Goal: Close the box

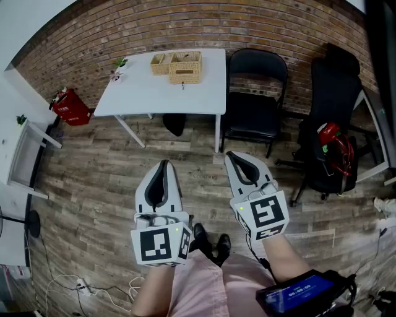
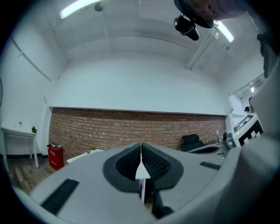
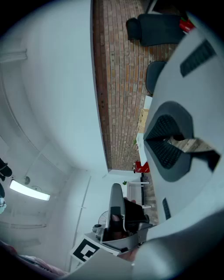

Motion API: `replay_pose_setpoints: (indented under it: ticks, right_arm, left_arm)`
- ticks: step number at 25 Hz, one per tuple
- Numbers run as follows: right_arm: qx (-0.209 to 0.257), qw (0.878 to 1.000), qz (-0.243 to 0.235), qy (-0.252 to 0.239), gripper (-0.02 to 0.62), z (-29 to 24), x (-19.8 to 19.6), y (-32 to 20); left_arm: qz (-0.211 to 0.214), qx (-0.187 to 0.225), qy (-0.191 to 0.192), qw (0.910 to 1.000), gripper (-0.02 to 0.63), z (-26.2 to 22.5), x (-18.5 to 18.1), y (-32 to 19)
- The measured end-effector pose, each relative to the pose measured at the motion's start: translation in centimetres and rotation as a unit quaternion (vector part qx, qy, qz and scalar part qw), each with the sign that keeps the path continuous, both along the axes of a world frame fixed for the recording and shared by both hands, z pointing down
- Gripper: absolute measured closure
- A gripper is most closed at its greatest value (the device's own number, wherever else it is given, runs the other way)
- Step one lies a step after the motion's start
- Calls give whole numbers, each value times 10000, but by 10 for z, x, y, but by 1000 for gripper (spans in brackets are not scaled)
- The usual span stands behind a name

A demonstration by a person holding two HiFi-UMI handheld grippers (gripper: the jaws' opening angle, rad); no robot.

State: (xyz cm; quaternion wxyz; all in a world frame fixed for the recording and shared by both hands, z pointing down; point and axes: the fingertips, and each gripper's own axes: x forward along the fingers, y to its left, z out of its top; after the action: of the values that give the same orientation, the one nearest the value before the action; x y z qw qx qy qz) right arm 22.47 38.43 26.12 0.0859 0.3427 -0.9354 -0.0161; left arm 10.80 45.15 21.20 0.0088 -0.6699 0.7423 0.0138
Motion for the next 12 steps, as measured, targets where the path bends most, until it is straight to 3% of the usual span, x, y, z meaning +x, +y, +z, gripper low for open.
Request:
replay_pose_setpoints:
  ticks: [12]
  right_arm:
    - [-70, 9999, -62, 48, 597, 6, 16, 7]
  left_arm:
    - [-71, -112, 80, 9999, 589, 7, 14, 8]
